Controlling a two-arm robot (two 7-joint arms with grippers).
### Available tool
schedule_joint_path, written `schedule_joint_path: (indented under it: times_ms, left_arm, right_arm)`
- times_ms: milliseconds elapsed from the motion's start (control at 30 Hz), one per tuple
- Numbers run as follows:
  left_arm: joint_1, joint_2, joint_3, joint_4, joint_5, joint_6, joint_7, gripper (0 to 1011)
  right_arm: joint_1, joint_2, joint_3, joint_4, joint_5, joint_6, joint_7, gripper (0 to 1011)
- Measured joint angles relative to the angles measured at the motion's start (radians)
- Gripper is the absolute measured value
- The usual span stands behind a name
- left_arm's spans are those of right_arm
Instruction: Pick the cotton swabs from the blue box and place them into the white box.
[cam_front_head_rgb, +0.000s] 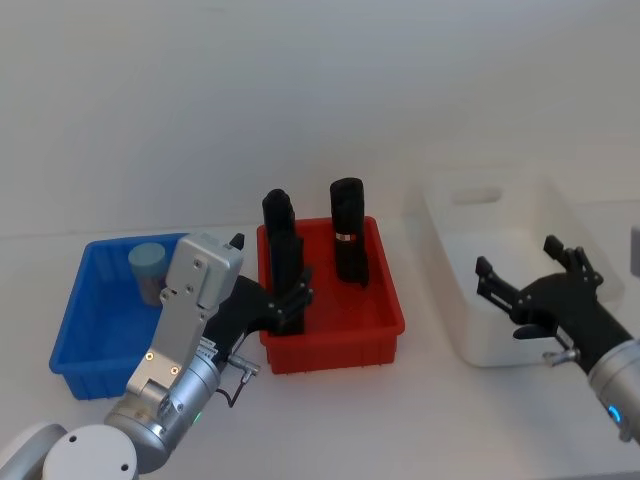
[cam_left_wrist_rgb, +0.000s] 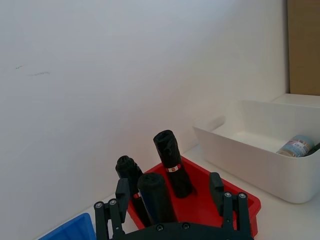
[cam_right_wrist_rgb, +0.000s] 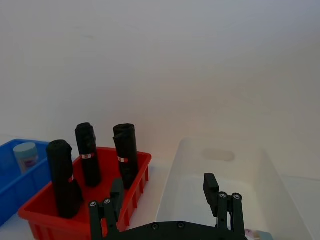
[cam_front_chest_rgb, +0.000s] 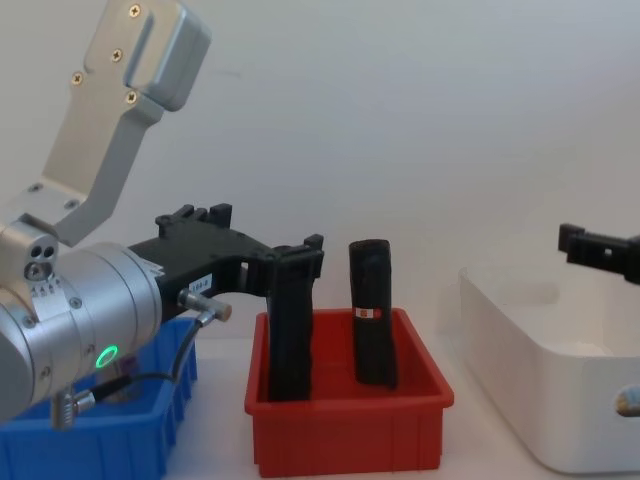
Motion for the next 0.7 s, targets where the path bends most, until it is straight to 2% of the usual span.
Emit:
schedule_joint_path:
  times_ms: [233,700]
  left_arm:
    - [0.000,0.000,0.000,0.000,0.000,0.000,0.000,1004]
    - [0.000,0.000,0.000,0.000,0.000,0.000,0.000,1004]
  right_arm:
    - [-0.058,0.009,-0.020,-0.035,0.002,-0.025,-0.002,1001]
    - [-0.068,0.009,-0.023,-0.040,0.002,-0.028,-0.003,1001]
